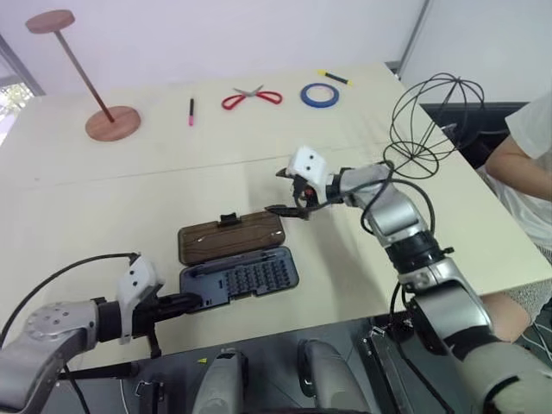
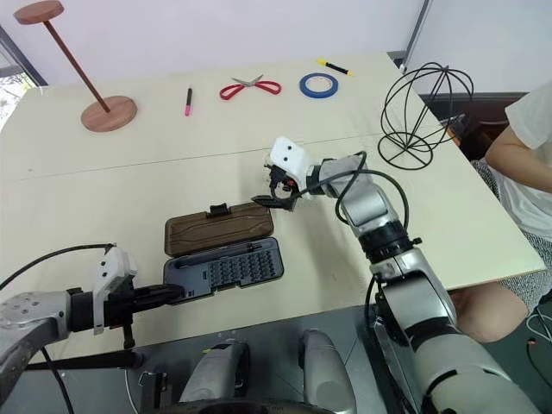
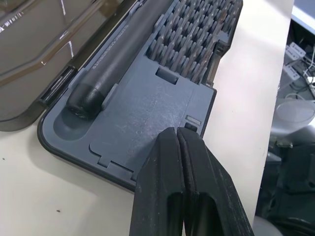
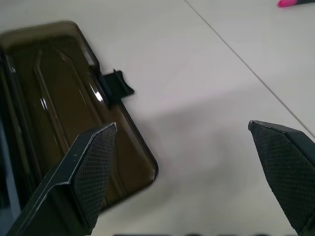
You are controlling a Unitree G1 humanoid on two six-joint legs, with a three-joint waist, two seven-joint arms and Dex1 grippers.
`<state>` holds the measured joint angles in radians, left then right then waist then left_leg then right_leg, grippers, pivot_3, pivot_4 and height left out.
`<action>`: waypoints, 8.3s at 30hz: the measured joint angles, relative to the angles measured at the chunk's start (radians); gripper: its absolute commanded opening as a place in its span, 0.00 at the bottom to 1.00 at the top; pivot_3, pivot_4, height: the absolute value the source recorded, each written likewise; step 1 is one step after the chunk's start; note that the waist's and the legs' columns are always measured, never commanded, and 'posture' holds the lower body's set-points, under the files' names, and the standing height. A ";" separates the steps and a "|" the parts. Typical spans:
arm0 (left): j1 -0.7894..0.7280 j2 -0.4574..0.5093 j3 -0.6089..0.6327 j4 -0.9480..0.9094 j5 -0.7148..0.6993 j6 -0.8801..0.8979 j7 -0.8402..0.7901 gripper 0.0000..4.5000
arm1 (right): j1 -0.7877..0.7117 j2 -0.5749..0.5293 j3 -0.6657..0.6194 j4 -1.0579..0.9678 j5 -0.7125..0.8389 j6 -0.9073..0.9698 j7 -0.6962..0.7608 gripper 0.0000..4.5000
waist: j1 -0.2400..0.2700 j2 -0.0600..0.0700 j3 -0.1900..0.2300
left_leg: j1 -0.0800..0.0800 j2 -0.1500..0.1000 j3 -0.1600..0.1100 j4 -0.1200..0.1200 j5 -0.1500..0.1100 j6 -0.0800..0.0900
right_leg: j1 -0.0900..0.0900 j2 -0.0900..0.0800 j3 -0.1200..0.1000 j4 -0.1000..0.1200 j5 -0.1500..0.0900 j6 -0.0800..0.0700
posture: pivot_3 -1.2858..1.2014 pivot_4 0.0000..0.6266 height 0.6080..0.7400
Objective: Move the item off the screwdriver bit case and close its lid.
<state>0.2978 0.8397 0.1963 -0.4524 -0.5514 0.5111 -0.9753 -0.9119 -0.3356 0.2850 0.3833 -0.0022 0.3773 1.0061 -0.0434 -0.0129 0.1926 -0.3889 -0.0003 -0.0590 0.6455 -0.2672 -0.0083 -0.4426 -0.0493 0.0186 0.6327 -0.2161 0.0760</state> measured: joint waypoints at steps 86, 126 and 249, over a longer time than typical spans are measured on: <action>-0.822 -0.186 0.139 0.315 -0.321 0.284 0.391 0.00 | 0.266 -0.098 0.102 -0.384 -0.304 -0.429 -0.233 0.01 | -0.002 0.000 -0.002 | 0.016 0.001 -0.001 -0.013 0.002 -0.003 | 0.010 0.002 -0.001 -0.001 -0.003 -0.005 | 0.52 0.24 1.00; -0.767 -0.186 0.016 0.809 -0.002 0.069 0.031 0.00 | 0.254 -0.092 0.102 -0.380 -0.294 -0.449 -0.197 0.42 | 0.003 -0.001 -0.001 | 0.015 0.001 -0.002 -0.013 0.003 -0.005 | 0.010 0.002 -0.002 -0.001 -0.003 -0.004 | 0.52 0.24 1.00; -0.956 -0.226 -0.457 0.866 0.375 -0.178 -0.370 0.00 | 0.547 0.396 -0.324 -0.612 1.162 1.232 -1.264 0.01 | 0.023 -0.003 -0.003 | 0.014 0.002 -0.002 -0.013 0.003 -0.004 | 0.009 0.002 -0.002 -0.001 -0.003 -0.004 | 0.52 0.24 1.00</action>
<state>-0.6582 0.6139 -0.2604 0.4135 -0.1760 0.3332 -1.3456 -0.3651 0.0602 -0.0394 -0.2284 1.1598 1.6089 -0.2578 -0.0207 -0.0161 0.1900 -0.3747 0.0015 -0.0608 0.6322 -0.2642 -0.0126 -0.4335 -0.0469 0.0167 0.6315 -0.2193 0.0718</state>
